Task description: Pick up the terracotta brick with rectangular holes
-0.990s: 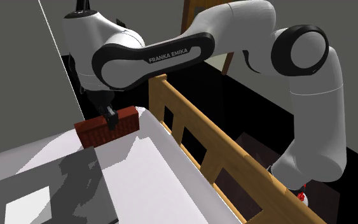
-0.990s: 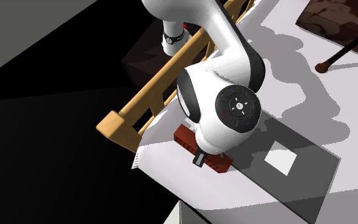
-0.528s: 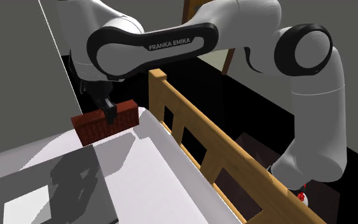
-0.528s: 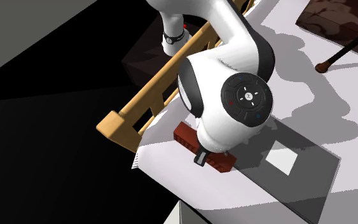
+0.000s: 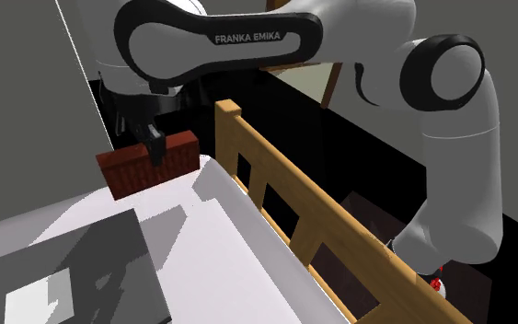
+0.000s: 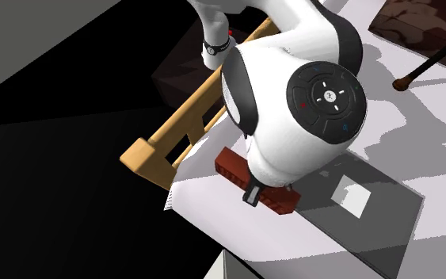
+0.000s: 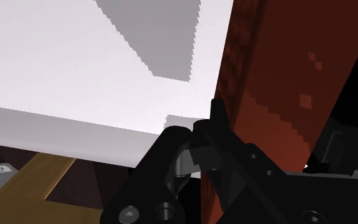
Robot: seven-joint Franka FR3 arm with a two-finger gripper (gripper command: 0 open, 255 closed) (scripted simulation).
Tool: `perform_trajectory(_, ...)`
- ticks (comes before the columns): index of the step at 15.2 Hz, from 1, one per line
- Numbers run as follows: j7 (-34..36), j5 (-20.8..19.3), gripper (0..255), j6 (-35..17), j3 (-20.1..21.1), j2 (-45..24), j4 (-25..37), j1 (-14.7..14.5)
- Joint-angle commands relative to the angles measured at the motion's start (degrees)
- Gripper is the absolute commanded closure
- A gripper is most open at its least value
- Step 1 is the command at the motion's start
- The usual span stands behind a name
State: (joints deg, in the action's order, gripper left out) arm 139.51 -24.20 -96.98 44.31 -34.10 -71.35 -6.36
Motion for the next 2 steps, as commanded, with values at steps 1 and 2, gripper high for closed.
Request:
perform_trajectory(1, -0.1, 0.1, 255, 0.9, 0.1, 0.2, 0.8, -0.2)
perform_trajectory(2, -0.1, 0.1, 255, 0.9, 0.1, 0.1, 0.9, -0.2)
